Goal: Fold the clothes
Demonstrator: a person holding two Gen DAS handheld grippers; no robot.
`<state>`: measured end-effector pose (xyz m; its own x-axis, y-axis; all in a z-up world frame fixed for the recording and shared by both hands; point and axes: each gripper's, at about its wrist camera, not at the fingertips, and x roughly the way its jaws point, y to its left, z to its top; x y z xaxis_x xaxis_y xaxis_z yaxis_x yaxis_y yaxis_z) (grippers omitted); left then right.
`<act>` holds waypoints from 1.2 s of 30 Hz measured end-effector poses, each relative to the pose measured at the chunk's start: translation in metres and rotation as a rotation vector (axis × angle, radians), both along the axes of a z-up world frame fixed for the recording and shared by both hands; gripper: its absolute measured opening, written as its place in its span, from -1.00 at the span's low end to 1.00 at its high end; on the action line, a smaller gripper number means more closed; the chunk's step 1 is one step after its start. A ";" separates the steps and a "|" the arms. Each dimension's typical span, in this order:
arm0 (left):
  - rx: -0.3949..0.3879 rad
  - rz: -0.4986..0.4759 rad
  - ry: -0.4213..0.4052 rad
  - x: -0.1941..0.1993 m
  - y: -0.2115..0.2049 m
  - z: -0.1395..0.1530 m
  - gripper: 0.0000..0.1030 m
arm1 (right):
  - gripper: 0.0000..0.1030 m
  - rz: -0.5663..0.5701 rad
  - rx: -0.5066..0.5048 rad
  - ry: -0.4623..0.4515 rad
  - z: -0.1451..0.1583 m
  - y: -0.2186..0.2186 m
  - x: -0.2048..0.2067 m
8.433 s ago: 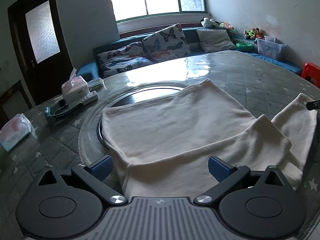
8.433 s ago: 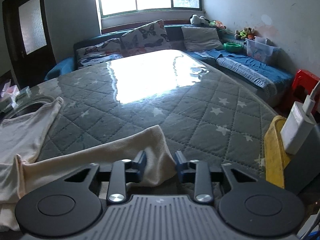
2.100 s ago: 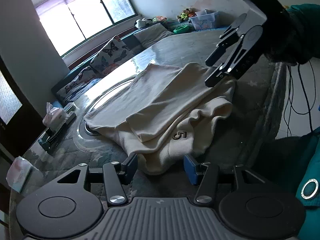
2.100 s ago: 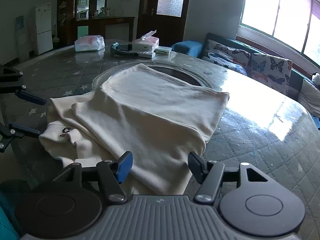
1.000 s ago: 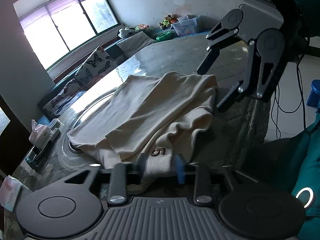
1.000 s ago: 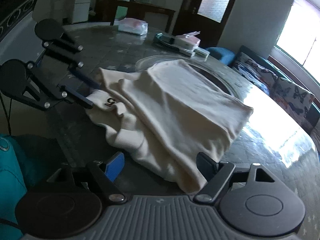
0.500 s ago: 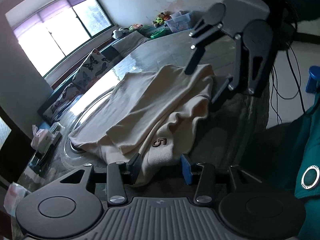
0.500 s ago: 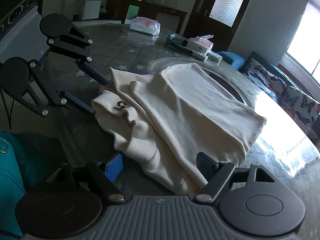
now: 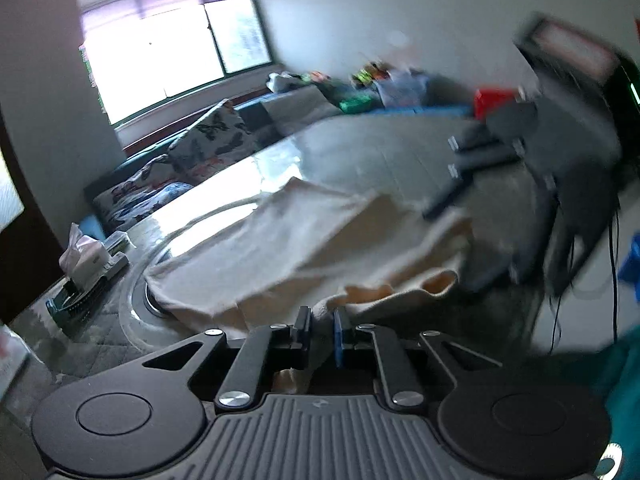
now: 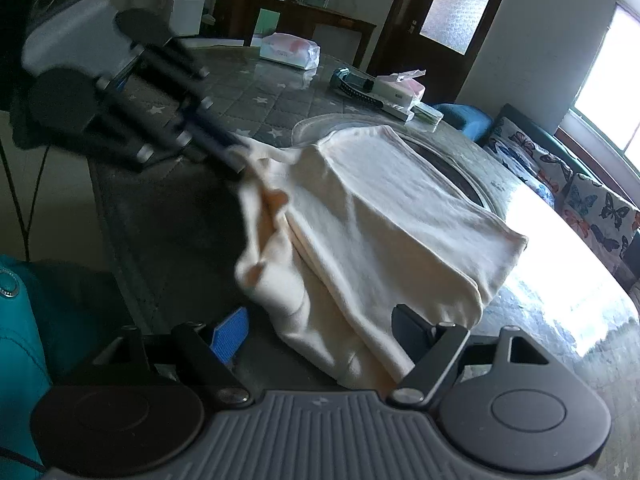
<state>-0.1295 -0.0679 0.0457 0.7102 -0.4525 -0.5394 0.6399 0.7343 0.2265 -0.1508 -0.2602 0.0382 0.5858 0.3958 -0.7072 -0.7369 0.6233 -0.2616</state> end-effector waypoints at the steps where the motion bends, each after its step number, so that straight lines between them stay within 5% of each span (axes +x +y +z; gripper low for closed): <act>1: -0.014 0.008 0.005 0.004 -0.001 0.002 -0.76 | 0.45 0.001 0.003 0.001 -0.001 0.001 0.001; 6: -0.054 0.033 0.039 0.021 -0.003 0.002 -0.76 | 0.22 -0.004 0.025 -0.005 -0.007 0.006 0.009; 12: -0.047 0.036 0.048 0.019 0.004 0.001 -0.64 | -0.51 -0.034 0.091 0.040 -0.009 0.008 0.031; 15: -0.010 0.024 0.020 0.007 0.011 0.000 -0.49 | -0.70 -0.051 0.133 0.049 -0.002 0.004 0.038; 18: 0.039 0.017 -0.012 -0.006 0.015 -0.005 -0.18 | -0.73 -0.069 0.177 0.054 0.005 0.000 0.044; 21: 0.078 0.013 -0.023 -0.012 0.017 -0.011 -0.09 | -0.77 -0.089 0.213 0.050 0.014 -0.004 0.049; 36: 0.206 -0.032 -0.171 -0.024 -0.001 -0.029 0.06 | -0.79 -0.164 0.295 0.009 0.036 -0.013 0.058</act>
<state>-0.1540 -0.0690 0.0164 0.7860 -0.3696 -0.4956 0.6017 0.6416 0.4758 -0.0932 -0.2733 0.0739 0.6529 0.4850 -0.5817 -0.6221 0.7816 -0.0465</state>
